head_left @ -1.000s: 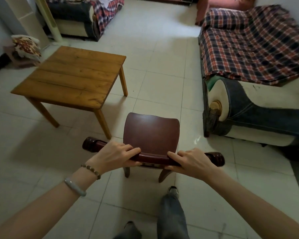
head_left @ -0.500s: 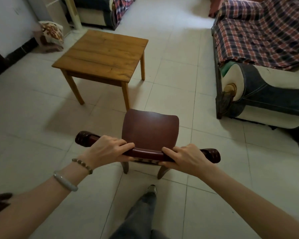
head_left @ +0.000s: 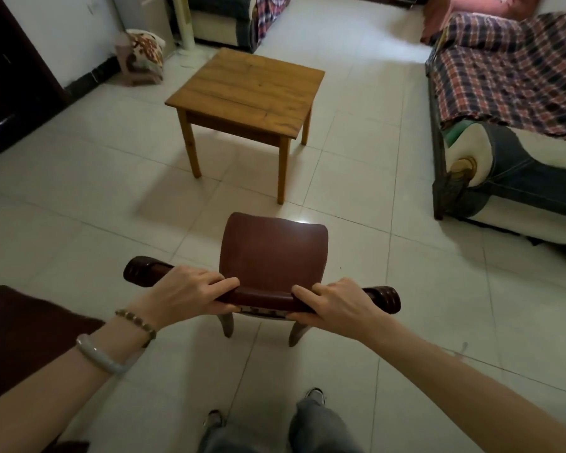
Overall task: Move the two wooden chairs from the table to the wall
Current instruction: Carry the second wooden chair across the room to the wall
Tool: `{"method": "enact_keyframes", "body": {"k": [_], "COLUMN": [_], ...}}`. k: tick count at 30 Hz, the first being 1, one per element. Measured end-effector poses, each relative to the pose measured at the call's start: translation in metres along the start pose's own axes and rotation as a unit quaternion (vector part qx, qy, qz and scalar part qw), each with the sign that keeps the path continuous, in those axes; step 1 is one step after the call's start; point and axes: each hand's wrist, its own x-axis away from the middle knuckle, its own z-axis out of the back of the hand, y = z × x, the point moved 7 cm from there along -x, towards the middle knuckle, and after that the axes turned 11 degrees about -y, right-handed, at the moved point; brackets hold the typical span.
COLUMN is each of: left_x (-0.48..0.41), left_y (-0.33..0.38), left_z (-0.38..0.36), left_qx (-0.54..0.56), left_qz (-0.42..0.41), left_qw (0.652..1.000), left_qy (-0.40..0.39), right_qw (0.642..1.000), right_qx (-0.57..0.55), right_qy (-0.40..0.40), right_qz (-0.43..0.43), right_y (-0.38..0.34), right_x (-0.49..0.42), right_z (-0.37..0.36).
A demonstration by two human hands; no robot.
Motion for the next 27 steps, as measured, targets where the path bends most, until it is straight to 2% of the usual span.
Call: {"method": "enact_keyframes", "body": {"k": [10,13,19,24,27], "left_x": [0.196,0.249,0.342,0.393,0.413], "left_y": [-0.011,0.0,0.044,0.079,0.097], "left_z": [0.033,0.04,0.05,0.059,0.053], "left_qx": [-0.008,-0.013,-0.045,-0.056,-0.081], "left_qz": [0.016,0.025,0.045,0.018,-0.028], "left_qw": [1.0,0.999,0.992,0.99,0.986], "left_qy": [-0.024,-0.026,-0.105,-0.128,-0.142], "right_qw": [0.997,0.99,0.977,0.974,0.971], "right_qx": [-0.049,-0.093,-0.094,-0.091,-0.098], "right_qy": [-0.016,-0.058,-0.105,-0.134,-0.149], "right_qz": [0.049,0.083,0.159,0.159,0.158], "right_y": [-0.187,-0.237,-0.339,-0.401,-0.433], "right_x": [-0.065,-0.077,-0.072,-0.052,-0.038], "right_z": [0.008,0.01,0.018,0.024,0.022]}}
